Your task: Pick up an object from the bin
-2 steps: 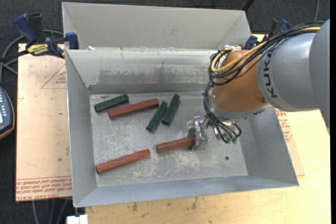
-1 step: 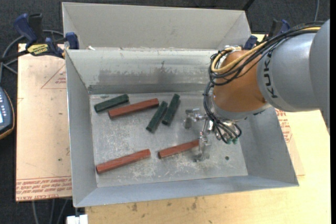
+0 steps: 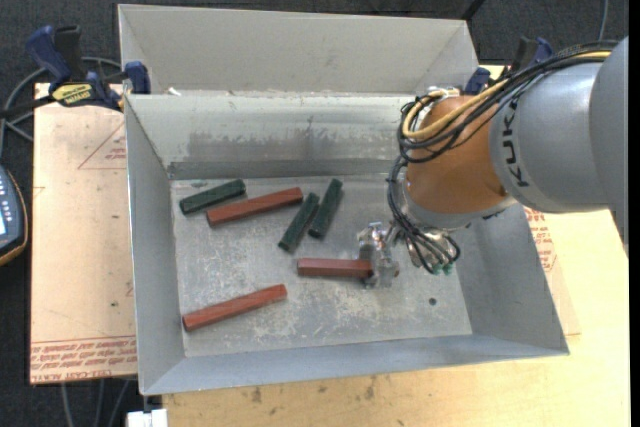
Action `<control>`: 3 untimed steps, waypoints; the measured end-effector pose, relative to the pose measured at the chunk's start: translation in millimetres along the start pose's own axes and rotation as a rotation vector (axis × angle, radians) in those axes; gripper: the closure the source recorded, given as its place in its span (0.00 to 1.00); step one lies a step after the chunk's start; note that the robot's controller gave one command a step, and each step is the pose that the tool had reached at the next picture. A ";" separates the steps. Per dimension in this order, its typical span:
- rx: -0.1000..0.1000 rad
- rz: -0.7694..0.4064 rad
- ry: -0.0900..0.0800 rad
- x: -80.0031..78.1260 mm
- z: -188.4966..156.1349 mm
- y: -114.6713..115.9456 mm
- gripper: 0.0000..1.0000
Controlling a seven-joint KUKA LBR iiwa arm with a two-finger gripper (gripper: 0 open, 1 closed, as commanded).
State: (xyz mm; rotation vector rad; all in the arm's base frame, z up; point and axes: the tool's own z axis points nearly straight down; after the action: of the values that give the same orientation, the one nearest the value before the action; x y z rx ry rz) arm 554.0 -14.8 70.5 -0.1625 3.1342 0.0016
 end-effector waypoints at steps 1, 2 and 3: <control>0.000 0.000 0.000 0.1 0.2 0.0 0.00; 0.000 -0.001 -0.001 -0.2 -0.3 0.0 1.00; 0.000 -0.001 0.000 0.1 0.2 0.0 0.00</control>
Offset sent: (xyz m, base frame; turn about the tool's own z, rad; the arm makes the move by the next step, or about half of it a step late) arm 0.0000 0.0000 0.0000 0.0000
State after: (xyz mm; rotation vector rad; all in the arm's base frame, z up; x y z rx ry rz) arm 553.9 -14.8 70.3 -0.1638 3.1341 0.0013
